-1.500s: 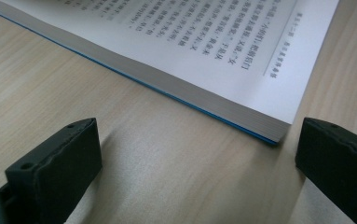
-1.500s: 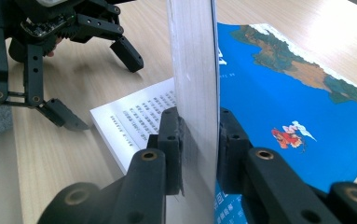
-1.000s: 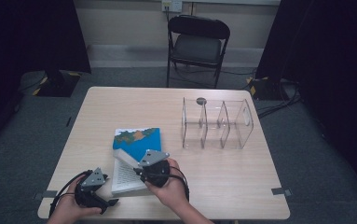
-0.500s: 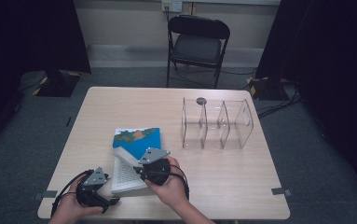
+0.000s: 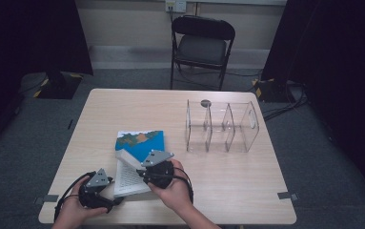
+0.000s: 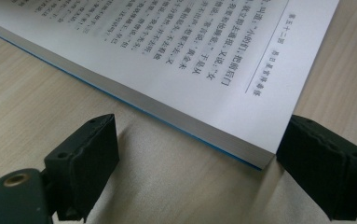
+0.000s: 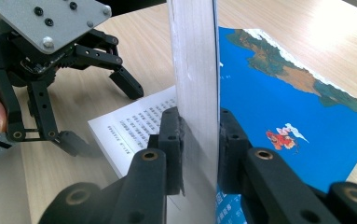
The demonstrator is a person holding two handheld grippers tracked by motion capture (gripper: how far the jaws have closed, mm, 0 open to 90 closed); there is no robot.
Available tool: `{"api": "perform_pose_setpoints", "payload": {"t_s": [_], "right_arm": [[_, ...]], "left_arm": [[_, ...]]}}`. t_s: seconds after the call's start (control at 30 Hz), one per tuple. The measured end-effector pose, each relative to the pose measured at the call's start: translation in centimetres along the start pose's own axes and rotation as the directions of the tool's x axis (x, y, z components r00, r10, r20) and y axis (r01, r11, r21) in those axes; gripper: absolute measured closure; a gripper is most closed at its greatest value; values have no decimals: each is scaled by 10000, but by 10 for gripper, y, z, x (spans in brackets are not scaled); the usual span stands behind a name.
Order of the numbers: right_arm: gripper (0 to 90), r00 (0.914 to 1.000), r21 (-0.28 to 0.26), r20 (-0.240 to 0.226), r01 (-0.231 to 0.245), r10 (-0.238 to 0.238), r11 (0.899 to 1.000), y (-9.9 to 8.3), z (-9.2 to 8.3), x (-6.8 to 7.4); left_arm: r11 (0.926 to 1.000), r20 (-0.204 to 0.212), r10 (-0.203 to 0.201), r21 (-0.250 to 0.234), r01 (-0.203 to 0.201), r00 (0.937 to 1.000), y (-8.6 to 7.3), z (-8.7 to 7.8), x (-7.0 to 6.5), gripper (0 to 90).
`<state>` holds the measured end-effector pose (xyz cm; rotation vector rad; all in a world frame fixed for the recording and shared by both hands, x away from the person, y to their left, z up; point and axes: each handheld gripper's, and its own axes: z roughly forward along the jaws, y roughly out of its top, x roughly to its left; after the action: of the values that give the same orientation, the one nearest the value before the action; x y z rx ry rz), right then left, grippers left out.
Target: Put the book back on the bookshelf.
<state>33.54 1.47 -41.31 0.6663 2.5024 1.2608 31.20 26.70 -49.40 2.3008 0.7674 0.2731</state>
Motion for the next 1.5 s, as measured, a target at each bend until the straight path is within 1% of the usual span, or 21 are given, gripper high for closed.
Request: {"api": "perform_pose_setpoints", "payload": {"t_s": [0.07, 0.17, 0.27, 0.3, 0.37, 0.4, 0.43, 0.47, 0.5, 0.53, 0.63, 0.77, 0.9, 0.93, 0.97, 1.07, 1.27, 1.37, 1.43, 1.47, 1.5], "right_arm": [[759, 10000, -12, -13, 5, -5, 10000, 1, 0, -1], [759, 10000, -17, 11, 5, -5, 10000, 1, 0, 0], [759, 10000, -14, 12, 6, -6, 10000, 1, 0, 0], [759, 10000, -16, 6, 15, -15, 10000, 1, 0, 0], [759, 10000, -31, 13, -6, 7, 10000, 1, -1, -1], [759, 10000, -17, -3, -34, 34, 10000, 1, -1, -1], [759, 10000, -19, 1, -18, 18, 10000, 1, -1, -1], [759, 10000, -17, 6, -4, 4, 10000, 1, -1, -1], [759, 10000, -13, -6, 18, -18, 10000, 1, 0, -1], [759, 10000, -12, -6, 0, 0, 10000, 1, 0, 0], [759, 10000, -27, -1, -8, 8, 10000, 0, 0, 0], [759, 10000, -22, 10, -10, 10, 10000, 0, 0, 0], [759, 10000, -31, 14, 0, 0, 10000, -1, 0, 1], [758, 10000, -30, 27, 8, -8, 10000, -1, 1, 1], [758, 10000, -47, 6, 20, -20, 10000, -1, 1, 1], [758, 10000, -48, -9, 44, -44, 10000, -1, 1, 1], [759, 10000, -61, -6, -44, 44, 10000, 0, 1, 1], [759, 10000, -79, -2, -74, 74, 9999, 2, 0, 0], [760, 9999, -82, 28, -110, 110, 9999, 3, -2, -1], [760, 10000, -74, 13, -78, 78, 9999, 4, -2, -2], [760, 10000, -89, 31, -94, 94, 9999, 5, -3, -3]], "left_arm": [[10000, -67, 11, 78, -10, 10000, 1, 0, 0, 129], [9998, -88, -184, 11, 185, 9998, 2, 0, 0, 164], [9998, -123, -208, 25, 208, 9997, 2, 0, 0, 164], [9999, -142, -127, 113, 129, 9998, 2, 0, 0, 164], [9998, -171, -144, 159, 146, 9997, 3, -1, 0, 167], [9997, -97, -214, 121, 216, 9997, 3, -1, -1, 178], [9998, -42, 12, 211, -11, 10000, 4, -2, -1, 206], [9999, 64, 22, 119, -22, 10000, 5, -2, -2, 241], [9999, 96, 70, 142, -72, 9999, 5, -3, -3, 283], [9997, 62, 99, 213, -100, 9999, 5, -3, -3, 294], [9999, 82, 40, 157, -41, 10000, 5, -3, -3, 297], [9998, 102, -20, 215, 17, 9999, 5, -4, -3, 305], [9992, 318, -344, 199, 338, 9989, 5, -6, -1, 332], [9993, 318, -341, 195, 335, 9989, 5, -6, 0, 338], [9993, 303, -249, 271, 241, 9992, 5, -6, 0, 341], [9988, 316, -308, 385, 296, 9990, 6, -7, 0, 349], [9986, 418, -470, 265, 460, 9980, 8, -10, 1, 364], [9988, 381, -391, 295, 380, 9985, 9, -10, 1, 364], [9988, 385, -436, 238, 427, 9983, 9, -9, -1, 362], [9991, 395, -340, 263, 330, 9986, 9, -9, -1, 361], [9991, 403, -347, 262, 337, 9986, 9, -9, -1, 361]]}}
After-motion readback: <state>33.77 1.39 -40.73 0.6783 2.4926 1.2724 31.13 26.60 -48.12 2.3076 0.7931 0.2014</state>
